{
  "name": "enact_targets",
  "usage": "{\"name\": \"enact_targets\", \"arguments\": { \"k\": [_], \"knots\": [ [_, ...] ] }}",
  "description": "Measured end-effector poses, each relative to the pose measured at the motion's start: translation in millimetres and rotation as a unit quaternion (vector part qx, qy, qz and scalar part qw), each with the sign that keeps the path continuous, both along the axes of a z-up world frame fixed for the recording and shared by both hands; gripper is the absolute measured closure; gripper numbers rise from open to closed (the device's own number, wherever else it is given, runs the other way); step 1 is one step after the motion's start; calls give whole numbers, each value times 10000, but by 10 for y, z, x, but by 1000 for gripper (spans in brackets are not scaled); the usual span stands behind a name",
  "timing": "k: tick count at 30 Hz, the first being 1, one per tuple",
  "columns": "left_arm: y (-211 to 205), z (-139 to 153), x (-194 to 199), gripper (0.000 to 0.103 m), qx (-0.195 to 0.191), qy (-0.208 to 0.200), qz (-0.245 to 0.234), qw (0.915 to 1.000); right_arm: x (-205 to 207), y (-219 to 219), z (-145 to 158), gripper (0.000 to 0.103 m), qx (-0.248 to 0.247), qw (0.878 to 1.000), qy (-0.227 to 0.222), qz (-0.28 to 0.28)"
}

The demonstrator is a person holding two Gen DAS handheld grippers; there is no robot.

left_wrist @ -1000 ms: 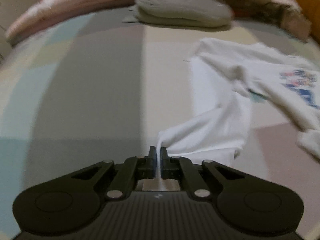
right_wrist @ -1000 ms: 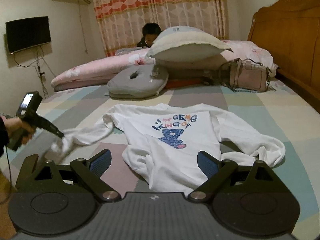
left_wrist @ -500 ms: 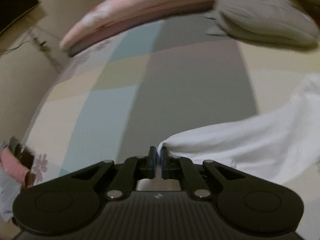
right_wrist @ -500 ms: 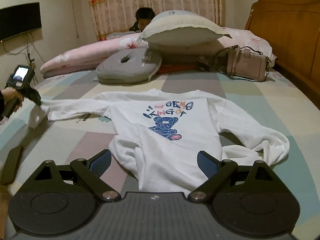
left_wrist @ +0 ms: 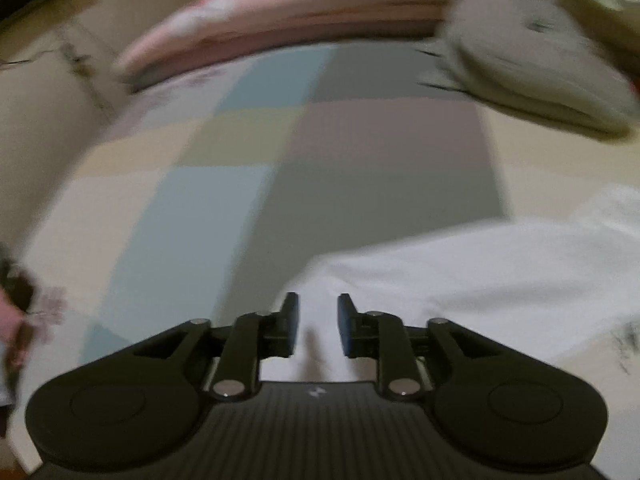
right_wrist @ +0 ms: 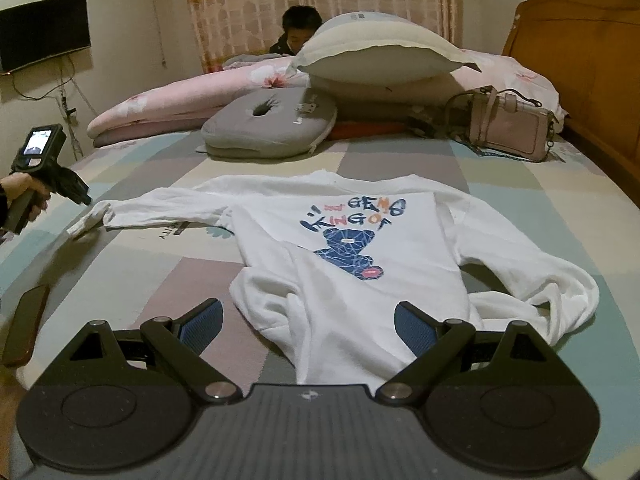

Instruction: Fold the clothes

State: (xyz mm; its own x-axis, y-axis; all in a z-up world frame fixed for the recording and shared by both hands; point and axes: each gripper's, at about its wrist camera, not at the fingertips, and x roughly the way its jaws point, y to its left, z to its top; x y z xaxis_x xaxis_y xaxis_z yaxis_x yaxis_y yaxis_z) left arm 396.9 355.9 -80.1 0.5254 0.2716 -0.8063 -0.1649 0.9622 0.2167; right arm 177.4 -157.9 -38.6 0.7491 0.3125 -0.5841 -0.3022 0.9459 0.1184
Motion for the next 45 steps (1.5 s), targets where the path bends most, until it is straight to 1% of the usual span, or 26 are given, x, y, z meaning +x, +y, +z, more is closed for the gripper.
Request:
{"name": "enact_targets", "arguments": {
  "k": [1, 2, 7, 8, 9, 10, 12, 16, 20, 22, 23, 24, 26, 27, 29, 31, 33, 35, 37, 41, 43, 45],
  "knots": [
    [-29, -21, -35, 66, -1, 33, -120, 9999, -5, 12, 4, 8, -12, 10000, -11, 29],
    [-36, -37, -53, 64, 75, 50, -127, 9999, -9, 18, 9, 8, -8, 10000, -14, 38],
    [-70, -119, -140, 64, 458, 132, -161, 9987, -38, 56, 44, 8, -58, 9999, -53, 70],
    [-77, -135, -158, 68, 534, 149, -167, 9983, -46, 65, 52, 8, -78, 9999, -65, 76],
    [-83, -151, -175, 86, 611, 165, -174, 9978, -53, 74, 61, 8, -99, 9999, -78, 82],
    [-90, -168, -192, 94, 687, 182, -181, 9973, -61, 82, 69, 8, -120, 9998, -90, 87],
    [-104, -200, -227, 94, 840, 215, -194, 9960, -65, 89, 77, 8, -180, 9997, -109, 89],
    [-131, -266, -297, 94, 1145, 280, -221, 9928, -49, 83, 74, 8, -121, 9999, -72, 65],
    [67, -164, -456, 94, 1172, 276, 40, 9927, -51, 99, 67, 8, -89, 9999, -69, 117],
    [162, -115, -553, 94, 1058, 293, 129, 9939, -66, 95, 75, 8, -55, 9999, -90, 135],
    [215, -104, -572, 93, 1014, 314, 155, 9942, -73, 90, 80, 8, -34, 9999, -88, 142],
    [254, -98, -586, 86, 1008, 341, 189, 9941, -77, 84, 82, 8, -29, 9999, -72, 138],
    [315, -84, -629, 80, 1020, 396, 276, 9936, -96, 70, 88, 8, -31, 9999, -50, 131],
    [344, -71, -638, 78, 944, 431, 349, 9940, -112, 62, 93, 8, -38, 9999, -47, 130],
    [355, -36, -671, 77, 840, 453, 419, 9946, -149, 41, 109, 8, -57, 9999, -58, 120],
    [315, -16, -691, 73, 956, 525, 362, 9934, -188, 1, 130, 8, -91, 9999, -72, 91],
    [282, -16, -679, 64, 1140, 661, 272, 9909, -226, -42, 151, 7, -119, 9999, -86, 40],
    [277, -15, -688, 58, 1243, 757, 271, 9890, -266, -89, 175, 7, -100, 9999, -112, -16],
    [300, 2, -725, 58, 1213, 778, 363, 9889, -287, -125, 188, 6, -77, 9999, -102, -41],
    [372, 59, -803, 58, 1352, 839, 567, 9856, -328, -196, 212, 5, -31, 9999, -79, -89],
    [383, 120, -866, 60, 1218, 775, 625, 9876, -351, -223, 220, 4, 3, 9999, -64, -91],
    [313, 177, -924, 59, 1075, 699, 513, 9904, -368, -234, 210, 3, 34, 10000, -42, -81]
  ]
}}
